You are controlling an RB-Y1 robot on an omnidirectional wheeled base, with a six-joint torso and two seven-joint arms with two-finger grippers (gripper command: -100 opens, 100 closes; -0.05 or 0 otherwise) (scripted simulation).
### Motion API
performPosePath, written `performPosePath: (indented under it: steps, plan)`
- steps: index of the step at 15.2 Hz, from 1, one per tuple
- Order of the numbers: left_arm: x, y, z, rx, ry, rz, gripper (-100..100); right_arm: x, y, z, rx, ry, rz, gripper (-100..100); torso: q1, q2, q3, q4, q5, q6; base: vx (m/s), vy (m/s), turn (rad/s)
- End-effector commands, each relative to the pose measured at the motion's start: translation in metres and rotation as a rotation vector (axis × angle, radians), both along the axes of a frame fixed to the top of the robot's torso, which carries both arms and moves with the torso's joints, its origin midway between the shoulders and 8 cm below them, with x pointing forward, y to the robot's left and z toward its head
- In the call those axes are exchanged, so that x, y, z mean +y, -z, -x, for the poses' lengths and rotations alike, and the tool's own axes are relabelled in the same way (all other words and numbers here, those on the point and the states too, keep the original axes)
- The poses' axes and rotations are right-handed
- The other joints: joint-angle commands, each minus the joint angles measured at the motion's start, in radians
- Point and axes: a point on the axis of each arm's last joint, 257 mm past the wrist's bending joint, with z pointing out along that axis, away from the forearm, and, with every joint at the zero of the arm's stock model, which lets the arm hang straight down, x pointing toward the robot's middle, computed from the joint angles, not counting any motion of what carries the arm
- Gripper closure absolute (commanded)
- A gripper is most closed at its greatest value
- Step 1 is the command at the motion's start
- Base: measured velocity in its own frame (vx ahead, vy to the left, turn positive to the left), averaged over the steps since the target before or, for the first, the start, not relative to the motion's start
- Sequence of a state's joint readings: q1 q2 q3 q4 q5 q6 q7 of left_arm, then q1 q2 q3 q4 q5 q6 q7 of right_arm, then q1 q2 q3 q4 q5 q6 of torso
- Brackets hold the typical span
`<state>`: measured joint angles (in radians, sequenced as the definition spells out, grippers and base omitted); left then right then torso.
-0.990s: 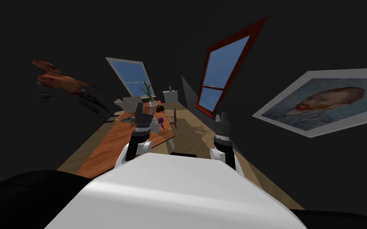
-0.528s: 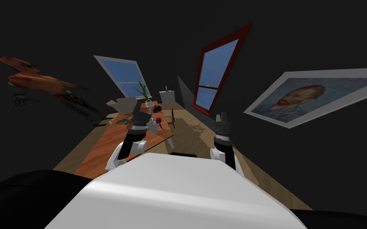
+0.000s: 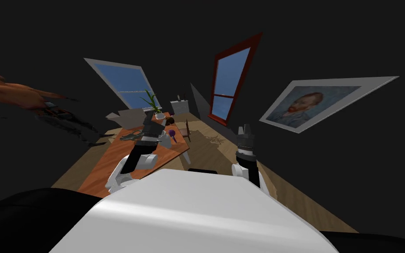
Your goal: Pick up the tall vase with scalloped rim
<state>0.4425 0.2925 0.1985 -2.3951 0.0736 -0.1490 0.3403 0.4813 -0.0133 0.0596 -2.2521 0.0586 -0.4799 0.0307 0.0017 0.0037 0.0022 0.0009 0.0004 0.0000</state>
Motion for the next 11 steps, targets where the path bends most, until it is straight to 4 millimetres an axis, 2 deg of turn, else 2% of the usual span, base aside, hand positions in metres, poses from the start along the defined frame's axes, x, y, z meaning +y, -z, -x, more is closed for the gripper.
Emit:
performPosePath:
  steps: [1,3,6,11]
  plan:
    - [0.008,0.001,-0.003,0.035,0.009,0.026,-100,0.000,0.000,0.000,0.000,0.000,0.000,0,0.000,0.000,0.000,0.000,0.000,0.000,-0.044,0.010,-0.155]
    - [0.009,0.003,-0.005,0.046,0.006,0.028,-100,0.000,0.000,0.000,0.000,0.000,0.000,0,0.000,0.000,0.000,0.000,0.000,0.000,-0.037,0.011,-0.107]
    - [0.022,0.004,-0.009,0.096,0.025,0.075,-100,0.000,0.000,0.000,0.000,0.000,0.000,0,0.000,-0.001,-0.001,0.000,0.000,0.000,-0.041,0.014,-0.194]
    - [0.032,0.015,-0.016,0.166,0.017,0.109,-100,0.000,0.000,0.000,0.000,0.000,0.000,0,0.001,0.000,0.000,0.000,0.000,0.000,-0.046,0.017,-0.129]
